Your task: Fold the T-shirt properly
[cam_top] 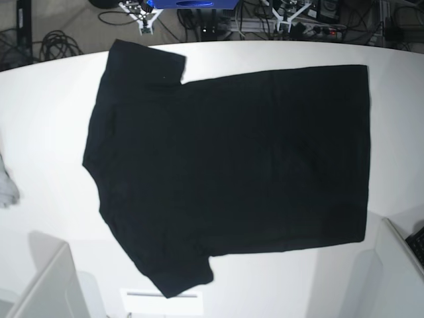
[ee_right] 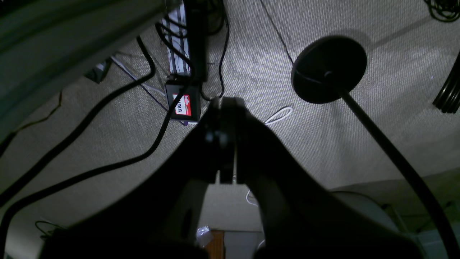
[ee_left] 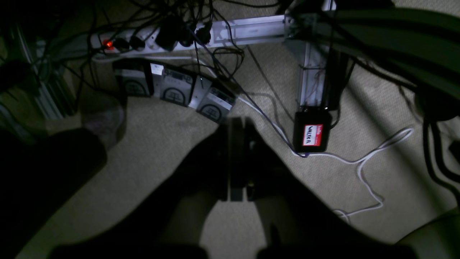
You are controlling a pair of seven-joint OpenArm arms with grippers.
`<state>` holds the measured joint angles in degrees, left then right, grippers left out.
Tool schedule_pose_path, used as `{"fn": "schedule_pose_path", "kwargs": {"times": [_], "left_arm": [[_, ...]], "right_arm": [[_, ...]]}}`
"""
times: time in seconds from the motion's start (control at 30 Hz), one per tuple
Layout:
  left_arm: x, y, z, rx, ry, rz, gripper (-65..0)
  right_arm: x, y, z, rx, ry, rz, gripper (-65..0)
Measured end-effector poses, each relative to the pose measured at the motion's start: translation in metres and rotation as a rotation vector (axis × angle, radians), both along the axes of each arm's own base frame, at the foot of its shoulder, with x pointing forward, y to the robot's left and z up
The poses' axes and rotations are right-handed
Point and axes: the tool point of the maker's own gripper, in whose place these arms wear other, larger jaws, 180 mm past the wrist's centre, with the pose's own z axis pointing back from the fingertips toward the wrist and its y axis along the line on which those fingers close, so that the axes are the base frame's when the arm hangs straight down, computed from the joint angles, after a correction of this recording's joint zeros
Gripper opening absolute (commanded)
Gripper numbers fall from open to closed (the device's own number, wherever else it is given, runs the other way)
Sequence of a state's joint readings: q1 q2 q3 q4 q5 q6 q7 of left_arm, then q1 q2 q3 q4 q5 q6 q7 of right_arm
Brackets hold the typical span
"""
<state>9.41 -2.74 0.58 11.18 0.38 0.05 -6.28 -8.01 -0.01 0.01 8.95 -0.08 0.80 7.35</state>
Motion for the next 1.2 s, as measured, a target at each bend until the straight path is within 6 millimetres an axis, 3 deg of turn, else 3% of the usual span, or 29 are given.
{"fn": "schedule_pose_path", "kwargs": {"times": [0.33,0.5,0.73,0.9,1.13,1.2], "left_arm": [[-0.002,0.000,0.000,0.000,0.002,0.000,-65.0],[-0.004,0.001,0.000,0.001,0.007,0.012,-65.0],[-0.023,0.001,0.000,0.003,0.069,0.010,-65.0],[-0.025,0.001,0.000,0.003,0.074,0.010,-65.0],[-0.025,0.028,0.005,0.051,0.047,-0.008,-65.0],[-0.028,0.026,0.008,0.045,0.030,-0.015,-65.0]], "right_arm": [[0.002,-0.010,0.000,-0.016,-0.002,0.006,-65.0],[-0.012,-0.010,0.000,-0.020,0.121,0.006,-65.0],[-0.007,-0.010,0.000,-0.021,0.112,0.006,-65.0],[-0.006,-0.010,0.000,-0.019,0.084,0.006,-65.0],[-0.026,-0.026,0.002,-0.044,0.098,0.004,-65.0],[-0.027,-0.028,0.005,-0.050,0.065,0.008,-65.0]]}}
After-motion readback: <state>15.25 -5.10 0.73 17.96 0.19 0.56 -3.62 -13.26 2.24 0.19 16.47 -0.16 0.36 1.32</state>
